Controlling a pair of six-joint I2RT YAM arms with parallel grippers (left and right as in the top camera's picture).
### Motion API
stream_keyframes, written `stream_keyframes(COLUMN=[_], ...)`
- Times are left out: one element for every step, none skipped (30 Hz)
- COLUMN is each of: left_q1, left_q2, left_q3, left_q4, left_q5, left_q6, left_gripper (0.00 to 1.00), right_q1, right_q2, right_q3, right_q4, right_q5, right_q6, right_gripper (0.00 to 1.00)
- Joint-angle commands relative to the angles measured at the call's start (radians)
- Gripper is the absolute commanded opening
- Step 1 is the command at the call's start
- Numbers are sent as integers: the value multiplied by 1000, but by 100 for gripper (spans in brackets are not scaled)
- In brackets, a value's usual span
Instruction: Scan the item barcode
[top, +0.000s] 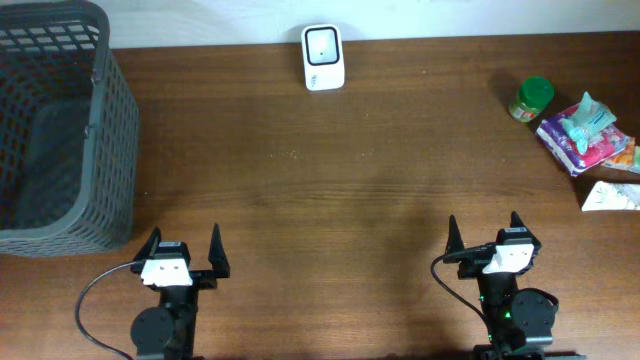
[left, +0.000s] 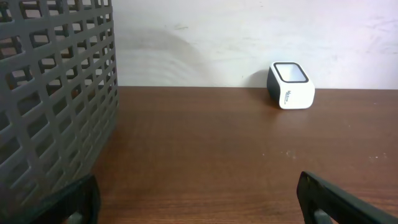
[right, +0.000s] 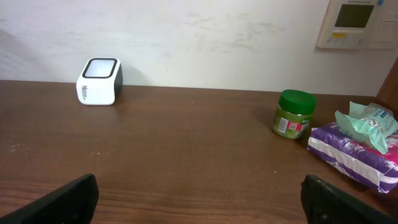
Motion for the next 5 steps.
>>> stream_keyframes(left_q1=[-5, -5, -5, -5, -5], left_q2=[-6, -6, -6, -6, -6], left_q3=[-2, -2, -2, -2, -2], left_q4=[-9, -9, -9, -9, -9], left_q5=[-3, -3, -3, -3, -3], left_q6=[16, 16, 16, 16, 16], left_gripper=[99, 99, 99, 99, 99], right_q1=[-6, -6, -6, -6, -6], right_q2=[-7, -7, -7, -7, -7], right_q3=[-9, -9, -9, -9, -9], right_q4=[-1, -1, -1, -1, -1], right_q5=[12, 12, 13, 13, 13], right_q6=[-6, -6, -6, -6, -6], right_gripper=[99, 99, 99, 99, 99])
